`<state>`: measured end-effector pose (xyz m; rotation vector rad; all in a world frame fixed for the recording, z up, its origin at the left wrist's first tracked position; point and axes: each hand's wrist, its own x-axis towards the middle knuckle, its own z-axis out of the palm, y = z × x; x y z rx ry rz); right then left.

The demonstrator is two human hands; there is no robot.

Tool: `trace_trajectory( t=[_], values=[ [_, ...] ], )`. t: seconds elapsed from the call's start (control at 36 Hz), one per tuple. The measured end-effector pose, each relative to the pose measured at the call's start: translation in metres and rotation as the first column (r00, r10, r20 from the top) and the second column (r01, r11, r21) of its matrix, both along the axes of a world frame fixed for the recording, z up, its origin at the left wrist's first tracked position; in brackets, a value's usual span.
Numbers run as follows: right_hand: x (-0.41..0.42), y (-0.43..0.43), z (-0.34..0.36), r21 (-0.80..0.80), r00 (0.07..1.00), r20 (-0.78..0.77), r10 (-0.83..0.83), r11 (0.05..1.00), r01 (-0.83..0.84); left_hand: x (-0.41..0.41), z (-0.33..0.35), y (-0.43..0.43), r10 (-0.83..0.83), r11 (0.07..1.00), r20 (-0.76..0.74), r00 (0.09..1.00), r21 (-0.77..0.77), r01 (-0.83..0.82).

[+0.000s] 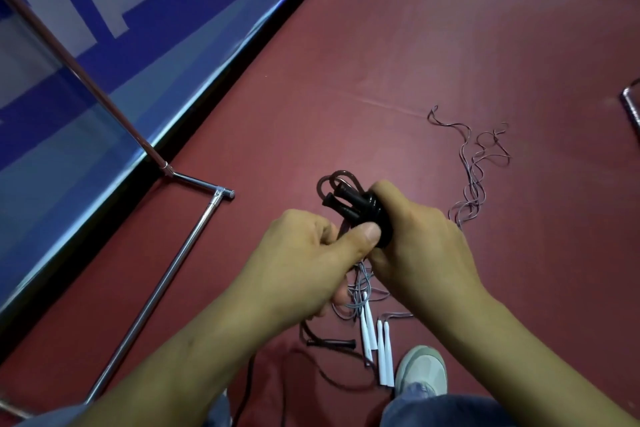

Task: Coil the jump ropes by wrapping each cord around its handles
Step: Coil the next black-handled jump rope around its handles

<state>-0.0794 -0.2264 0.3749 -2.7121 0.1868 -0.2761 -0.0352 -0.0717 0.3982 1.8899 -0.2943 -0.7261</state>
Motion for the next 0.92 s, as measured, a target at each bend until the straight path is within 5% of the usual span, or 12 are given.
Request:
trace_trajectory(
  t=[0.22, 0.39, 0.5, 0.67, 0.78, 0.92],
  values=[
    [-0.004, 0.021, -0.008, -0.088, 0.988, 0.142, -0.059, 0.994, 0.072, -0.003, -0.005, -0.007, 0.186, 0.971, 0.161, 0.969, 0.121, -0.206],
    [-0.01, 0.025, -0.007, -0.044, 0.996, 0.073, -0.05, 0.998, 0.054, -0.002, -0.009, -0.002, 0.241, 0.97, 0.121, 0.963, -0.014, -0.241],
    [-0.011, 0.019, -0.001, 0.312, 0.992, -0.079, 0.096, 0.948, -0.067, 0.004, -0.012, 0.003, 0.245, 0.969, 0.173, 0.954, -0.043, -0.242],
    [-0.009, -0.004, 0.013, 0.753, 0.964, -0.102, 0.245, 0.652, -0.086, 0.003, -0.01, 0.009, 0.005, 0.989, 0.232, 0.973, -0.144, 0.029],
    [-0.009, -0.001, 0.009, 0.864, 0.928, -0.127, 0.351, 0.499, -0.07, 0.001, -0.012, 0.007, -0.053, 0.978, 0.195, 0.979, -0.187, 0.09],
    [-0.006, -0.003, 0.001, 0.84, 0.944, -0.146, 0.295, 0.541, -0.039, 0.005, -0.017, 0.006, -0.042, 0.995, 0.284, 0.958, -0.076, 0.066]
  ],
)
